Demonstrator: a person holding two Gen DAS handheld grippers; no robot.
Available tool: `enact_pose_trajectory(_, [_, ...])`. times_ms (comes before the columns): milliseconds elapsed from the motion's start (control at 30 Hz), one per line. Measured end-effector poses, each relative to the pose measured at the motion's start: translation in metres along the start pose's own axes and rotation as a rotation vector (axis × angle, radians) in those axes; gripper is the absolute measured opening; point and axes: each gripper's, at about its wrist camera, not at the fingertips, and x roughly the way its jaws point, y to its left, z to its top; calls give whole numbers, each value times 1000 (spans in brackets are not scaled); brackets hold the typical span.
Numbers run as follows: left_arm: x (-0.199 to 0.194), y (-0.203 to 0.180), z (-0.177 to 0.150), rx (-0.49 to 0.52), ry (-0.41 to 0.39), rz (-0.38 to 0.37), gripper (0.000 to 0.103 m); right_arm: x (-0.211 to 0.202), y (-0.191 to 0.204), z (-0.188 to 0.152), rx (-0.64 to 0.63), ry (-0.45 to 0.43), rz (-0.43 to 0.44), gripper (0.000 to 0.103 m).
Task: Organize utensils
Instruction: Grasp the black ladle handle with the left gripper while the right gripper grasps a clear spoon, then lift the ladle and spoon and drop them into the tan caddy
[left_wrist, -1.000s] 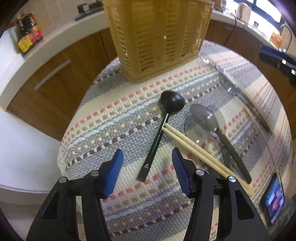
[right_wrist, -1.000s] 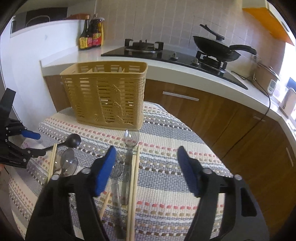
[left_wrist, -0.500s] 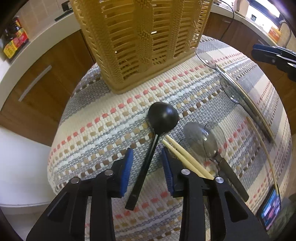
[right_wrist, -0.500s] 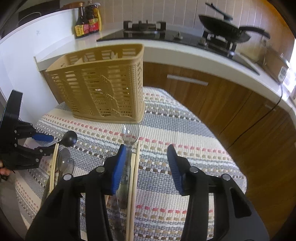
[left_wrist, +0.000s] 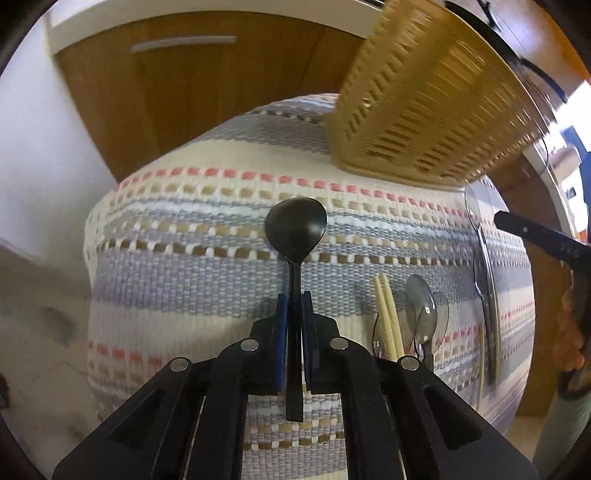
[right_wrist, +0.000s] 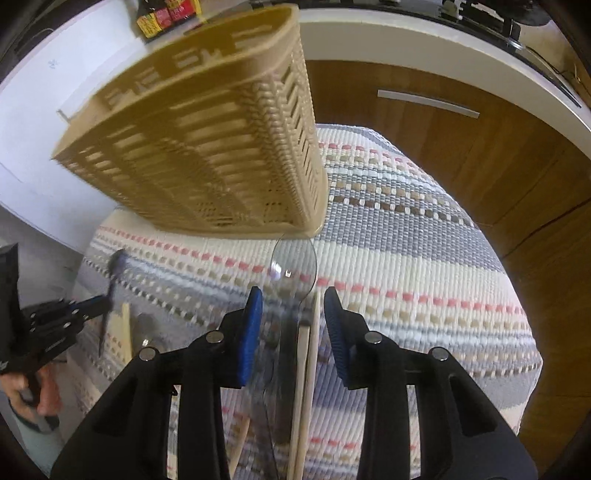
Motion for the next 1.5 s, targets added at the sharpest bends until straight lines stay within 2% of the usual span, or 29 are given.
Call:
enact_pose_trajectory(33, [0, 1, 1, 5, 0, 3, 6, 4, 0, 3, -4, 10, -9, 33])
enact_pose_trajectory(100, [1, 2, 1, 2, 6, -8, 8, 12, 0, 8, -9, 21, -23, 42])
enact_pose_trajectory(133, [3, 1, 3, -2, 10, -13, 11, 13, -1, 9, -9, 18, -21, 49])
enact_pose_trajectory(167, [4, 1, 5, 0, 13, -6, 15, 14, -1, 11, -11, 12, -19, 51])
enact_pose_trajectory(200, [-3, 11, 8, 6, 13, -1, 23, 14, -1, 12, -16, 6, -20, 51])
enact_pose_trajectory(400, [-2, 15, 39, 71, 55, 14, 43, 18, 1, 15, -28, 17, -18, 51])
enact_pose_trajectory(567, [6, -8, 42, 194, 90, 140, 40, 21, 4, 20, -35, 36, -17, 51])
enact_pose_trajectory(600, [8, -13, 42, 212, 92, 166, 34, 25, 8, 21, -36, 41, -20, 51])
enact_pose_trajectory(633, [9, -16, 43, 232, 95, 199, 24, 27, 9, 22, -35, 50, -26, 51])
enact_pose_trajectory(700, [9, -19, 46, 231, 102, 197, 9, 30, 11, 23, -36, 70, -36, 51])
enact_pose_trajectory(733, [11, -20, 49, 223, 102, 208, 5, 32, 12, 24, -37, 79, -43, 51])
enact_pose_trajectory(833, [7, -16, 52, 189, 70, 172, 5, 39, 16, 27, -29, 98, -46, 51])
enact_pose_trajectory(1000, [-16, -11, 53, 125, -51, 90, 5, 41, 28, 28, -47, 95, -50, 50])
enact_pose_trajectory(1133, [-46, -10, 54, 97, -152, 24, 5, 50, 47, 24, -74, 102, -97, 36])
enact_pose_trajectory(1233, [-65, -21, 62, 104, -229, 18, 5, 56, 53, 19, -75, 71, -102, 36])
enact_pose_trajectory(1367, [-79, -31, 57, 125, -271, 20, 5, 56, 62, 13, -87, 29, -129, 30])
enact_pose_trajectory(1500, [-94, -37, 50, 134, -334, 11, 5, 44, 66, 5, -84, -4, -87, 30])
